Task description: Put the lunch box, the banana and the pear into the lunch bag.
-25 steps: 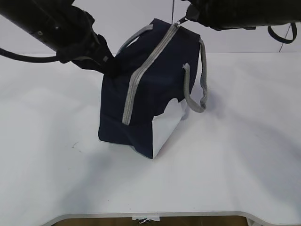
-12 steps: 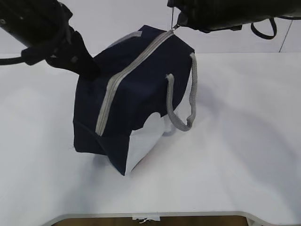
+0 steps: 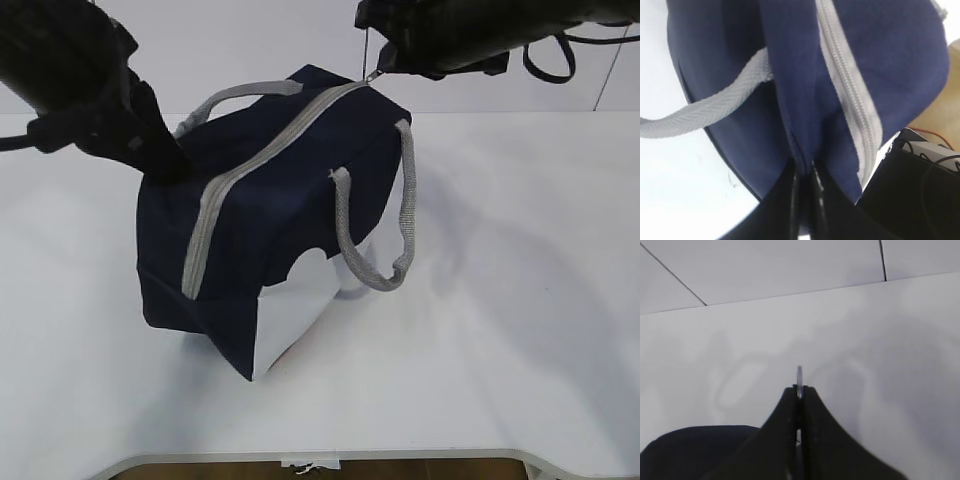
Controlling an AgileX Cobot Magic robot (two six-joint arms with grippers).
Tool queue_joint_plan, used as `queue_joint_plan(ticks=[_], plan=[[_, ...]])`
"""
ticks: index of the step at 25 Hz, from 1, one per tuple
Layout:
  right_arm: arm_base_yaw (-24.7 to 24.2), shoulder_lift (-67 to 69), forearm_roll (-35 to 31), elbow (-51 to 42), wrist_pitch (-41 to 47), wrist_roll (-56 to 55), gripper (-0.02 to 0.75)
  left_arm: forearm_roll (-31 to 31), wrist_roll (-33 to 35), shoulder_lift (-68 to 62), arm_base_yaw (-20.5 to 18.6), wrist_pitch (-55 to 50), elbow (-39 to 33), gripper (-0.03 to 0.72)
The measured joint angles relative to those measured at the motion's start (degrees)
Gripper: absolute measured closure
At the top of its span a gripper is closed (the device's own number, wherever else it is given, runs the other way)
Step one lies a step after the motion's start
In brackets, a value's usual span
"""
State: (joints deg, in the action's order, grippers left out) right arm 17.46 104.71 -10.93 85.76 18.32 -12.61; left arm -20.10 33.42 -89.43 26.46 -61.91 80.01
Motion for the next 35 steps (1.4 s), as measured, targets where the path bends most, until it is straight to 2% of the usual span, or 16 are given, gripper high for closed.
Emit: queue_joint_plan(ticks=[3,5,7,10,11,12,14,19,26,35], plan=[[0.0,0.0,-1.0,2.9,5.2,0.0,0.737,0.0,-1.8,0.1,0.0,0.9,0.0,0.68],[0.0,0.0,-1.7,4.4,7.8,0.0,0.737,0.0,-3.7,0.1,0.0,1.5,0.0,0.637],[0.0,0.0,-2.9,5.6,10.5,0.7,0.737,0.0,-5.1,0.3,0.0,2.1,0.1,0.547],[0.0,0.0,-5.6,6.8,12.2,2.7,0.737,0.0,-6.9,0.3,0.0,2.2,2.8,0.353],[0.0,0.0,-5.6,6.8,12.2,2.7,0.737,0.0,-7.5,0.3,0.0,2.4,4.1,0.309],[0.0,0.0,-8.5,7.6,13.6,5.2,0.737,0.0,-8.2,0.4,0.0,2.8,5.2,0.267],[0.0,0.0,-9.8,7.6,13.8,5.8,0.737,0.0,-9.6,0.4,0.0,4.5,7.5,0.223],[0.0,0.0,-13.2,7.6,14.2,7.7,0.737,-0.8,-10.6,0.5,0.0,13.1,8.4,0.199],[0.0,0.0,-16.0,7.6,14.2,9.7,0.737,-7.7,-10.7,-4.5,0.0,23.6,8.4,0.196],[0.0,0.0,-16.2,7.6,14.2,9.9,0.737,-12.3,-10.7,-10.6,0.0,25.6,8.5,0.196]])
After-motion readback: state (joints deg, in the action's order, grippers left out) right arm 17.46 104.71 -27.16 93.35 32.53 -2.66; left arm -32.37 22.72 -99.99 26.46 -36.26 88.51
